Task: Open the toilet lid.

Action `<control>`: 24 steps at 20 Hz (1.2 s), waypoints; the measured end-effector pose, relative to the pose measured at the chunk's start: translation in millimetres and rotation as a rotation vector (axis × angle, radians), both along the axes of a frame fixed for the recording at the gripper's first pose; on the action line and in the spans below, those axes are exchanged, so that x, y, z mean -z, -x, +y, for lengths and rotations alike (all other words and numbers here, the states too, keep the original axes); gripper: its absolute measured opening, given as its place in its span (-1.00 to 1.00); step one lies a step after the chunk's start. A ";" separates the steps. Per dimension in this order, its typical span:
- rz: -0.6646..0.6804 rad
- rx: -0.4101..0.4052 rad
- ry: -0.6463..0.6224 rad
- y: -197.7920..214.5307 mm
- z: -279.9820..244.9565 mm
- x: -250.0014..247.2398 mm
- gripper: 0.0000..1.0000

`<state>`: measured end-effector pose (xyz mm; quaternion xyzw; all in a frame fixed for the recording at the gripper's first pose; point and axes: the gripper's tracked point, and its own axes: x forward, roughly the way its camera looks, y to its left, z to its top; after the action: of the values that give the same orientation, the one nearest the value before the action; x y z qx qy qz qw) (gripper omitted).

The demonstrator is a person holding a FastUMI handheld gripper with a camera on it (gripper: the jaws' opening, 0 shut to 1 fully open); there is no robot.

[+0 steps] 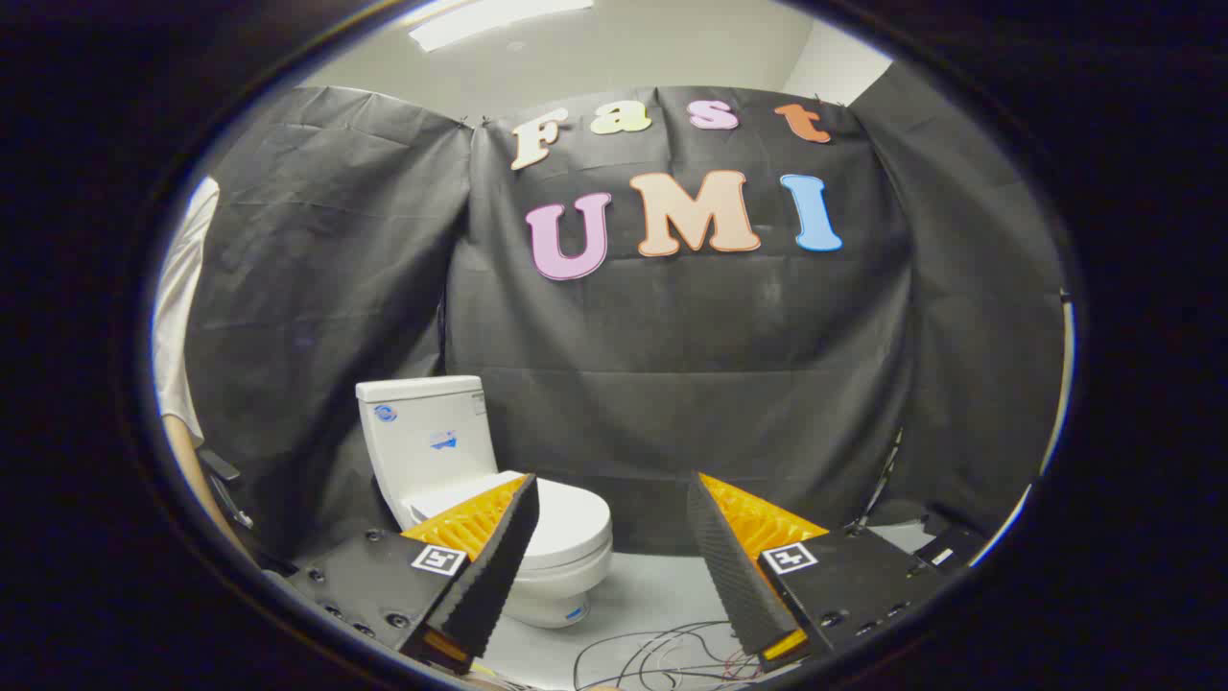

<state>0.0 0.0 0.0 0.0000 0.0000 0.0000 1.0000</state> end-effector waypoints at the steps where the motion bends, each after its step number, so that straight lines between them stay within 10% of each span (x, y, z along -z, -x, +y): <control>1: 0.000 0.000 0.000 -0.1 0.0 -0.1 0.92; 24: 0.004 0.003 0.002 -6.7 -0.1 1.4 0.86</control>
<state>6.7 -0.1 -1.4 -0.0012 0.0021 -0.0016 1.0000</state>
